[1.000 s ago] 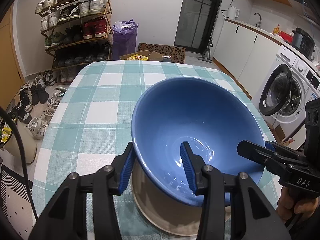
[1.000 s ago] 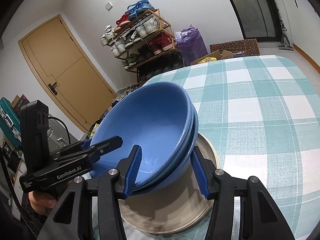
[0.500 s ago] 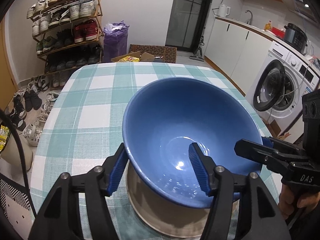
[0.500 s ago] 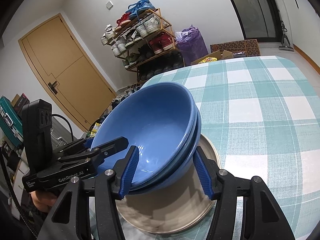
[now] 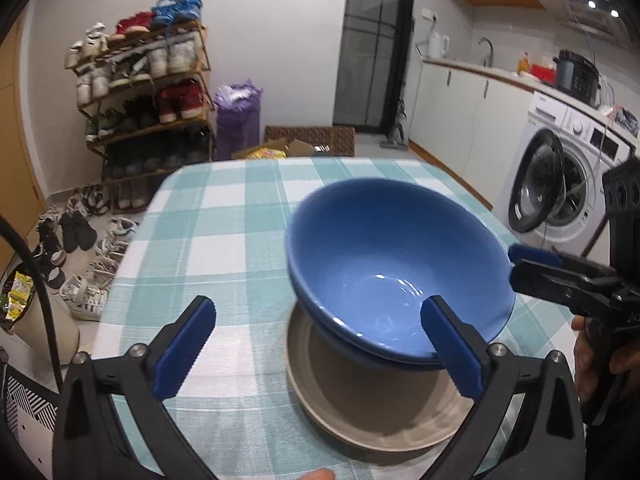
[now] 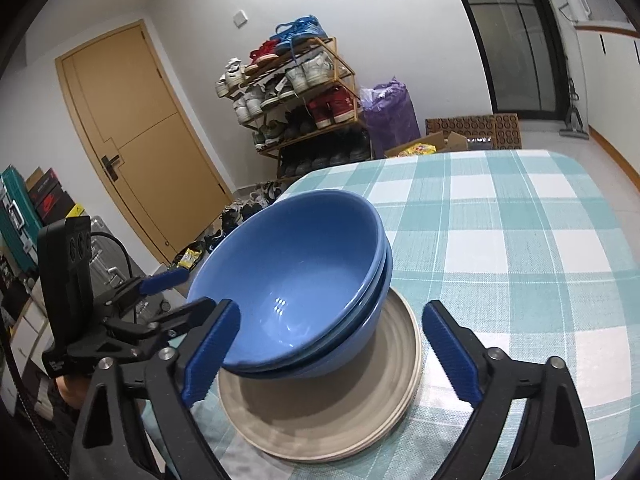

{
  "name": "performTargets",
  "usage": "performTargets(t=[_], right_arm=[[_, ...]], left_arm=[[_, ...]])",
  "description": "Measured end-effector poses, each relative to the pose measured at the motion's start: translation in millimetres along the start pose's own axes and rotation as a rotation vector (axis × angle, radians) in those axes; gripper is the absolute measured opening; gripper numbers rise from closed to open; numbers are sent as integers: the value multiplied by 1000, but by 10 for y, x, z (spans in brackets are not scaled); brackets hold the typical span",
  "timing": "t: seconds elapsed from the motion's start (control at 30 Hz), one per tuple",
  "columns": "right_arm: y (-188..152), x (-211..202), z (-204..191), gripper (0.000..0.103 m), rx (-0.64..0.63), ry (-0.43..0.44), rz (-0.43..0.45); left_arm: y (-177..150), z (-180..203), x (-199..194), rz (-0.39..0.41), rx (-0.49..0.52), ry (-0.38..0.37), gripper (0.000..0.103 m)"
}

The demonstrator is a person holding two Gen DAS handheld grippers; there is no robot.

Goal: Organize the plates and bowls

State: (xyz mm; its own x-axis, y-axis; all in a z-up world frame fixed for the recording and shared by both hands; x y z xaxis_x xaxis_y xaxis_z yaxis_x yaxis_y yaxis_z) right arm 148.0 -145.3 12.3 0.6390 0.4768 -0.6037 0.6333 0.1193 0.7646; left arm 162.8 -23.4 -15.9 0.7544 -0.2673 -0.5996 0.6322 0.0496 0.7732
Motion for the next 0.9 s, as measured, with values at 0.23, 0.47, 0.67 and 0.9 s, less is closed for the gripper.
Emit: performTargets(t=[0.23, 0.47, 0.67, 0.9], right_arm=[[-74, -148, -35, 99, -37, 5, 57], [-147, -320, -77, 100, -80, 0, 116], [-226, -436, -175, 102, -140, -27, 157], [-377, -579, -239, 102, -181, -73, 196]], left_arm=[[-28, -97, -174, 81, 9, 61, 103], [-141, -200, -287, 135, 6, 113, 103], [-226, -172, -412, 196, 37, 137, 103], [-352, -147, -554, 243, 63, 163, 103]])
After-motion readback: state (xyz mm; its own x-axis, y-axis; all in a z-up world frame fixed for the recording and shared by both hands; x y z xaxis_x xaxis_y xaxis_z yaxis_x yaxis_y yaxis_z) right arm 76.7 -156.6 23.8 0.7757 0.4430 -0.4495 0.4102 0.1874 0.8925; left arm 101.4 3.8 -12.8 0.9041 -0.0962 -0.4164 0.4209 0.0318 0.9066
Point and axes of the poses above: each gripper's, at about its wrist camera, not at the fingertips, and x roughly the way its jaws point, z to its right, y to its top, the point moved 8 cm from there along x, roughly the way its jaws point, and after that the axes turned 7 degrees about -x, right-handed, at the moved point
